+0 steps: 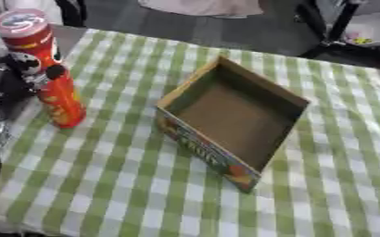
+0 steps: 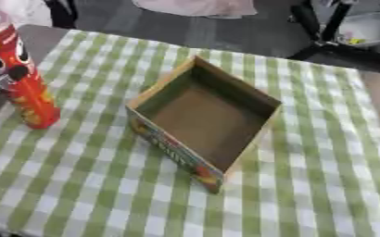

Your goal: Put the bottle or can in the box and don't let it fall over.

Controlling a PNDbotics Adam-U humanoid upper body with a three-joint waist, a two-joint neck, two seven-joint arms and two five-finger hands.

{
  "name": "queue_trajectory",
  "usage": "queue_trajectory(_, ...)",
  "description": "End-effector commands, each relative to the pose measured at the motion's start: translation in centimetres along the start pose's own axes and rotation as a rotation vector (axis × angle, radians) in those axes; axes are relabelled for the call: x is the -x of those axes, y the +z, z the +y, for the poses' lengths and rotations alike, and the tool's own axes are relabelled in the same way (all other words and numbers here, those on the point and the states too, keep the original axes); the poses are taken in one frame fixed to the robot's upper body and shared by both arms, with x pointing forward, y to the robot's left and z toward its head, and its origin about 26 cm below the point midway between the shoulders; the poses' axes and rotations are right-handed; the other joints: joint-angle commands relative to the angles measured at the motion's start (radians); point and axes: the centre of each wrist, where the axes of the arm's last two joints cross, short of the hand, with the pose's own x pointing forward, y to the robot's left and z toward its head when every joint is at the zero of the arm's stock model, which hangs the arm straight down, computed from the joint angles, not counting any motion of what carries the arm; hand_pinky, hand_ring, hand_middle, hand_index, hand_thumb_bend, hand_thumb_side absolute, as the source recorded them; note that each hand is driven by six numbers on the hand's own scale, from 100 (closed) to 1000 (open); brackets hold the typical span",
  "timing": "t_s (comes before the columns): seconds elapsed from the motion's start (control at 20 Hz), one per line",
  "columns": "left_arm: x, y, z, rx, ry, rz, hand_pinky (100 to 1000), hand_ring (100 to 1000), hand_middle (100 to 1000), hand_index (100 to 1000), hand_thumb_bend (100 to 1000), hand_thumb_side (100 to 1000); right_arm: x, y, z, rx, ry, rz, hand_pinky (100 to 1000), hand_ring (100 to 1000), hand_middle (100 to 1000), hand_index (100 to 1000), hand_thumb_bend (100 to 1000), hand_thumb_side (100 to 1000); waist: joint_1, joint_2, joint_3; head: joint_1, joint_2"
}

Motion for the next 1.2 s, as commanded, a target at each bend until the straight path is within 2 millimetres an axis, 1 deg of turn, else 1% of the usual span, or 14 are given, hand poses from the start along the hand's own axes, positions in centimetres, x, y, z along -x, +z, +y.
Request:
queue_trajectory(0.05, -1.2, -0.6, 0.3, -0.009, -0.012, -0.039, 914, 797, 767, 785, 954, 422, -1.1, -0.7, -0.6, 0.002, 0.015, -0.025, 597, 829, 883, 777, 806, 210, 0.005, -0.013, -0.003, 0.001, -0.014)
queue_trajectory(0.65, -1.2, -0.9, -0.4, -0.017, 0.021, -0.055, 884, 755, 743, 755, 936, 394, -1.1, -0.6, -0.5, 0.001, 0.012, -0.019, 597, 826, 882, 777, 793, 199, 0.005, -0.010, -0.005, 0.004, -0.017)
queue_trajectory(1.0, -1.3, -1.0, -0.8, -0.024, 0.040, -0.065, 849, 696, 710, 732, 906, 356, -1.0, -0.6, -0.5, 0.002, 0.011, -0.017, 598, 825, 880, 775, 787, 194, 0.003, -0.010, -0.006, 0.004, -0.018)
queue_trajectory(1.2, -1.4, -1.1, -1.0, -0.031, 0.049, -0.075, 813, 661, 673, 712, 874, 319, -0.9, -0.5, -0.5, 0.003, 0.009, -0.013, 598, 823, 877, 773, 781, 188, 0.003, -0.010, -0.007, 0.004, -0.019)
